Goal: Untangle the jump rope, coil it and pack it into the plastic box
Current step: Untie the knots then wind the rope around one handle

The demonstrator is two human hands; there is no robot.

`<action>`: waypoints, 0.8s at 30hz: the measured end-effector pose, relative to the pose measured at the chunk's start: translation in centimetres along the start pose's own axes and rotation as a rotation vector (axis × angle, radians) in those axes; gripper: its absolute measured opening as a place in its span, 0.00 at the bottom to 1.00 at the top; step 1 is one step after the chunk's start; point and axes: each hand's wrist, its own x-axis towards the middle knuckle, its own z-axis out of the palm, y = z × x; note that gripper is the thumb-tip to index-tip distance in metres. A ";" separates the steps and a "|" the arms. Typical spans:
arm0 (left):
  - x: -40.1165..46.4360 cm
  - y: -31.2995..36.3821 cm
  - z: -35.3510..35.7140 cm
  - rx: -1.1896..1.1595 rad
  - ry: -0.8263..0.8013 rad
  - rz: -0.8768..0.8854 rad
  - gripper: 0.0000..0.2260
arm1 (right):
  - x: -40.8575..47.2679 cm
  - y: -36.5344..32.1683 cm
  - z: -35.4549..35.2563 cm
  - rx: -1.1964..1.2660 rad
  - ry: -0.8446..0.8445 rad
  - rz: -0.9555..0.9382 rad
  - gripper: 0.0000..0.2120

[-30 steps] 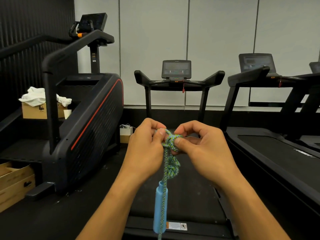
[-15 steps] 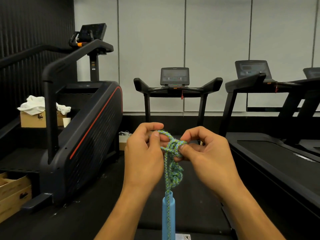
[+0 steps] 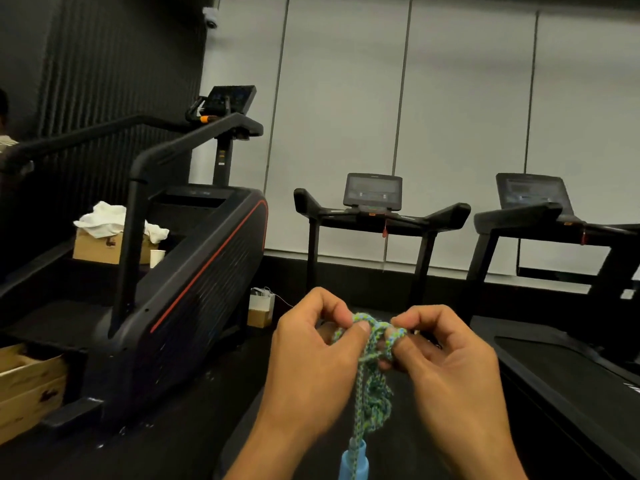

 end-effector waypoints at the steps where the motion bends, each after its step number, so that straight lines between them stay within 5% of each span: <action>1: 0.0 0.0 0.1 -0.011 0.003 -0.006 0.12 | 0.1 0.1 -0.1 0.008 0.004 0.001 0.10; 11: 0.0 1.0 1.7 -0.348 0.119 -0.145 0.11 | 0.0 0.7 -0.1 0.051 0.017 -0.022 0.12; 18: -0.3 0.8 2.6 -0.364 0.156 -0.137 0.07 | 0.3 0.7 -1.2 -0.016 0.025 -0.016 0.13; 24: -0.8 1.2 3.6 -0.485 0.060 -0.177 0.08 | 0.3 0.3 -2.3 -0.073 0.003 -0.008 0.12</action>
